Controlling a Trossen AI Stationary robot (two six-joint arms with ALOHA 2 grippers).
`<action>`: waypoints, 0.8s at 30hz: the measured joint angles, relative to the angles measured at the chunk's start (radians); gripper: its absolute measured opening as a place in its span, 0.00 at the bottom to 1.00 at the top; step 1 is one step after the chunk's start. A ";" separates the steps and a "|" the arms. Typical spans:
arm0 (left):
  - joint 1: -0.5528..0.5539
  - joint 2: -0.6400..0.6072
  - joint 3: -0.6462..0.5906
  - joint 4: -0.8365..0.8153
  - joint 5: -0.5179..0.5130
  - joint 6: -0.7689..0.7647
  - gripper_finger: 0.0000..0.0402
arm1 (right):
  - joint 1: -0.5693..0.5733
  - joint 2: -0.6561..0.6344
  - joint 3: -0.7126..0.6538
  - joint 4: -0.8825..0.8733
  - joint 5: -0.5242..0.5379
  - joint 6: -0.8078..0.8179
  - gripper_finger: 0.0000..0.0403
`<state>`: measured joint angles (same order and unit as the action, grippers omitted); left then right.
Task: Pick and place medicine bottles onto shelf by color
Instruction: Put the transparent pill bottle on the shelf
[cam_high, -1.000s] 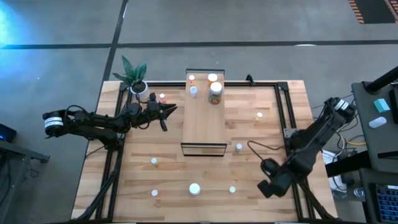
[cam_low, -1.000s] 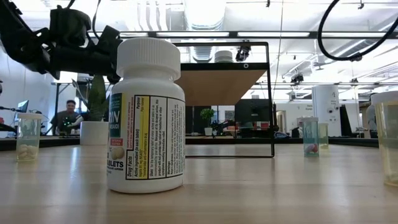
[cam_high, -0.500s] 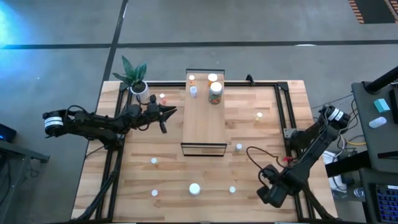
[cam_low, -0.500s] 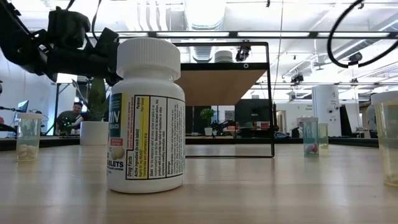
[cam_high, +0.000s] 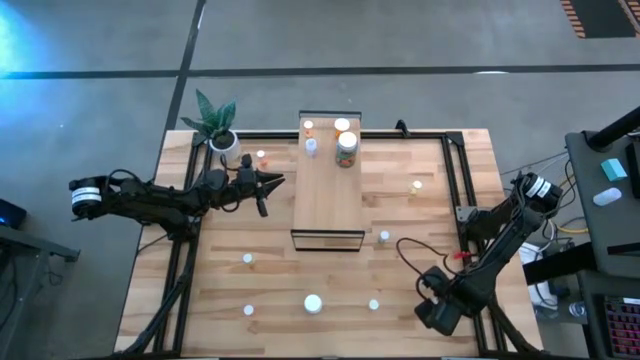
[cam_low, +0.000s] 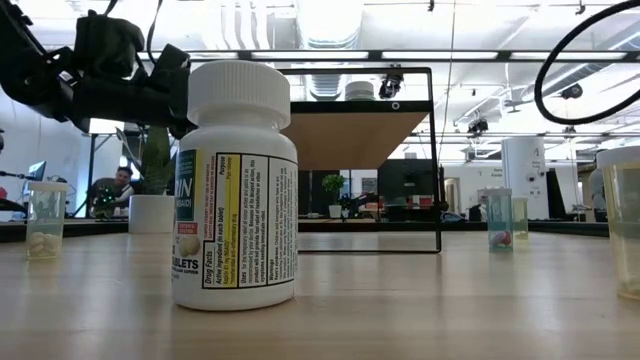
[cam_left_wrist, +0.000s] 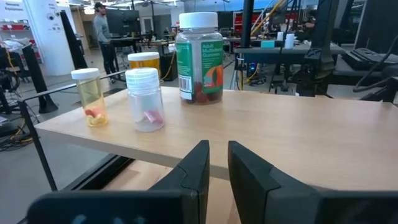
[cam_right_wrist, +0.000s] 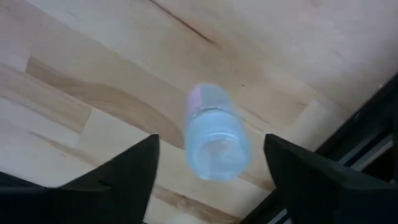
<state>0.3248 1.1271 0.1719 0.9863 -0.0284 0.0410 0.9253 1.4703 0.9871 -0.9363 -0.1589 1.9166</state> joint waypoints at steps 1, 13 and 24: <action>0.000 0.000 0.000 0.000 0.000 0.000 0.10 | 0.000 0.000 0.000 0.007 0.000 -0.006 0.61; 0.000 0.000 0.000 0.001 -0.003 0.000 0.10 | -0.061 -0.056 0.048 -0.048 0.051 -0.150 0.30; 0.000 0.000 0.000 0.004 -0.003 -0.006 0.10 | -0.514 -0.203 0.389 -0.527 0.299 -0.709 0.34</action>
<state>0.3248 1.1271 0.1719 0.9901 -0.0313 0.0353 0.4118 1.2675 1.3761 -1.4636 0.1405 1.2073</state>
